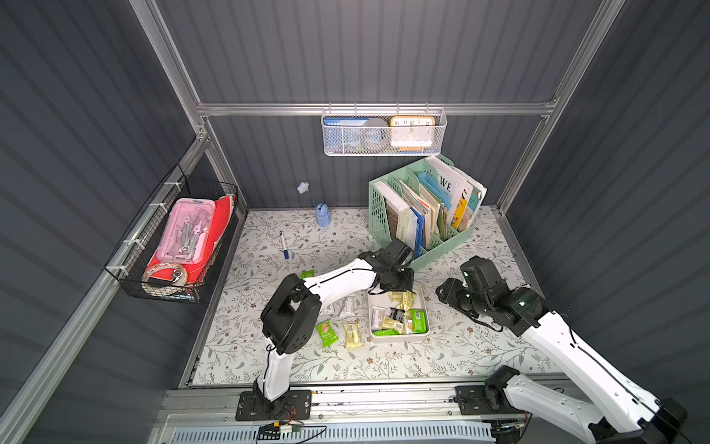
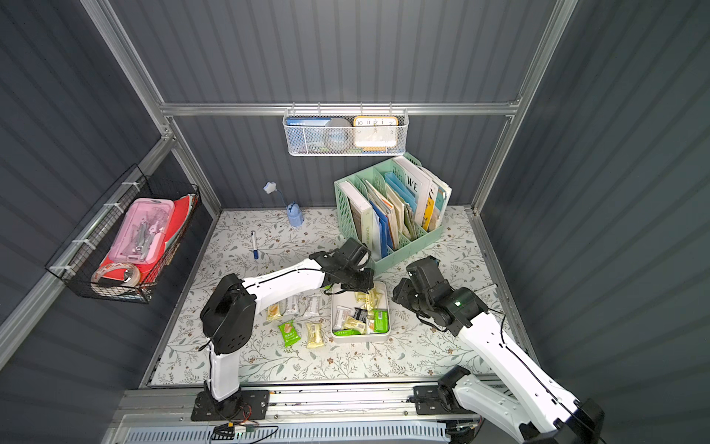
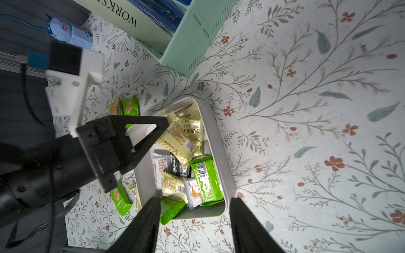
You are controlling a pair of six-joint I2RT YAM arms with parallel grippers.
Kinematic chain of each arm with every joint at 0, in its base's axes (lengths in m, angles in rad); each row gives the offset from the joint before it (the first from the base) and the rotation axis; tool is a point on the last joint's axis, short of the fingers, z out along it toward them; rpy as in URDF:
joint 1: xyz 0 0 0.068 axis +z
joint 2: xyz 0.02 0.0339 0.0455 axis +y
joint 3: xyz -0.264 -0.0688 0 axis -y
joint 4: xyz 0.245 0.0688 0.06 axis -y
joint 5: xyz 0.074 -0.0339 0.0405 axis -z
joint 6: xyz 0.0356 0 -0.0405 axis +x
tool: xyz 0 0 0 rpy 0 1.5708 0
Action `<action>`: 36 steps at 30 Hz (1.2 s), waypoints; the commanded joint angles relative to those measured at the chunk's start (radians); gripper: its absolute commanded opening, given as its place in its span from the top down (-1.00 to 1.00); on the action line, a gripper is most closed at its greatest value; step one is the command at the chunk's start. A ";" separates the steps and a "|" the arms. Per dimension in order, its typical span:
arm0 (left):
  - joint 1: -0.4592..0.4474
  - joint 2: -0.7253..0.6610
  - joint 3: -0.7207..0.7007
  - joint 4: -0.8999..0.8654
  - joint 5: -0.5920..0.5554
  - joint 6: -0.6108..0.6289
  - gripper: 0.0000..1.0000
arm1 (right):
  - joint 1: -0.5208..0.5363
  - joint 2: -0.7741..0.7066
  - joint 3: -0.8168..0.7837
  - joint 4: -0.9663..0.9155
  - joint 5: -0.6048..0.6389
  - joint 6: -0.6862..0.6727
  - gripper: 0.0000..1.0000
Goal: Take the cookies out of the storage box
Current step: Pick up the cookie from the storage box, then place the cookie at the center of the board.
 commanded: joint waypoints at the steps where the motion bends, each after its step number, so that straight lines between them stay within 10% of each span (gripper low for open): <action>1: -0.005 -0.084 -0.049 0.011 -0.092 -0.057 1.00 | -0.003 -0.002 0.017 0.002 0.002 -0.006 -0.12; 10: 0.044 -0.304 -0.172 0.003 -0.312 -0.199 1.00 | -0.002 0.000 0.021 -0.006 0.000 -0.011 -0.12; 24: 0.407 -0.748 -0.584 0.099 -0.650 -0.566 1.00 | -0.002 -0.019 -0.018 0.010 -0.020 0.016 -0.11; 36: 0.503 -0.791 -0.819 0.306 -0.869 -0.882 1.00 | -0.002 0.011 0.000 0.005 -0.045 0.012 -0.10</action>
